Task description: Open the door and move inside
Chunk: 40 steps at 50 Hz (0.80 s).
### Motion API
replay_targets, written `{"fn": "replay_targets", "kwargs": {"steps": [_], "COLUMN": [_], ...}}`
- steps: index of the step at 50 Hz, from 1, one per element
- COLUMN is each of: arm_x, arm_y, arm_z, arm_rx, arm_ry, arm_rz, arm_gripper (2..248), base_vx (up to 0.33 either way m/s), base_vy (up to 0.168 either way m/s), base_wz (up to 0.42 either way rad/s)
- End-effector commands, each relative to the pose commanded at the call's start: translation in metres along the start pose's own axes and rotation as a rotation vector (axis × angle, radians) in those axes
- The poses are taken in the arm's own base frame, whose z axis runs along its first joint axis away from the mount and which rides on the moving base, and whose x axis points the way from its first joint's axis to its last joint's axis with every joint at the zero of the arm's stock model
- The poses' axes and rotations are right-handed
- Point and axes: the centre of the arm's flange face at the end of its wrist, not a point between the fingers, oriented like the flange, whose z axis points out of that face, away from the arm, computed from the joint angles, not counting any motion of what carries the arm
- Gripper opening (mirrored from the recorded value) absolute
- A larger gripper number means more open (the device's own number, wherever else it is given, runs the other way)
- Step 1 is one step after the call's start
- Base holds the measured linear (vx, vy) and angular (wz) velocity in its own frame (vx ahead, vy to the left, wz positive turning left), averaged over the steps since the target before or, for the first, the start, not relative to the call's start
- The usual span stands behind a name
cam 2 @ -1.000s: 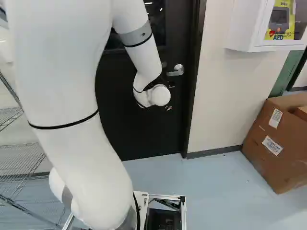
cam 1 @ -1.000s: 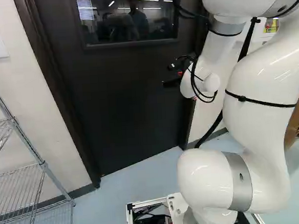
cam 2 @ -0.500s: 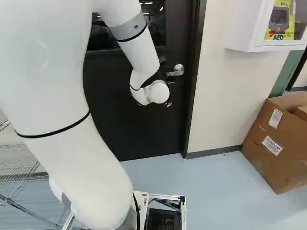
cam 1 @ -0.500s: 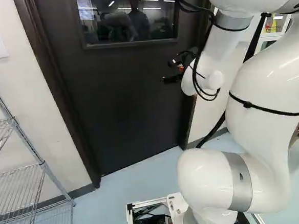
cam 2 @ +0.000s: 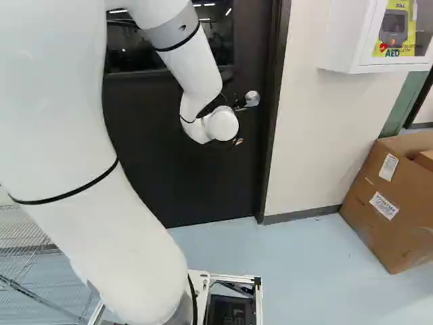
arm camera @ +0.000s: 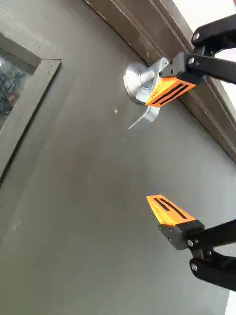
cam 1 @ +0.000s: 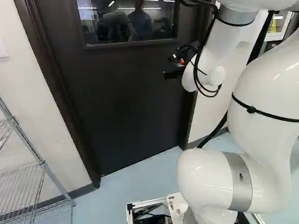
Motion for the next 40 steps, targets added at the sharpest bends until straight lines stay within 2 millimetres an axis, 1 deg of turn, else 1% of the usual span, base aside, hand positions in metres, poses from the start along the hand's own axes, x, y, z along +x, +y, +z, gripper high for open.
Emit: {"fn": "replay_targets", "kwargs": {"steps": [13, 30, 40], "arm_x": [0.012, 0.026, 0.028], "arm_y": [0.012, 0.034, 0.04], "arm_z": [0.004, 0.02, 0.029], "arm_rx": [-0.018, -0.043, -0.045], "arm_ry": [0.023, 0.052, 0.058], "arm_rz": [-0.014, -0.032, -0.036], "arm_gripper": [247, 247, 247], "base_vx": [0.0, 0.0, 0.0], "base_vy": [0.0, 0.0, 0.0], "base_wz": [0.0, 0.0, 0.0]}}
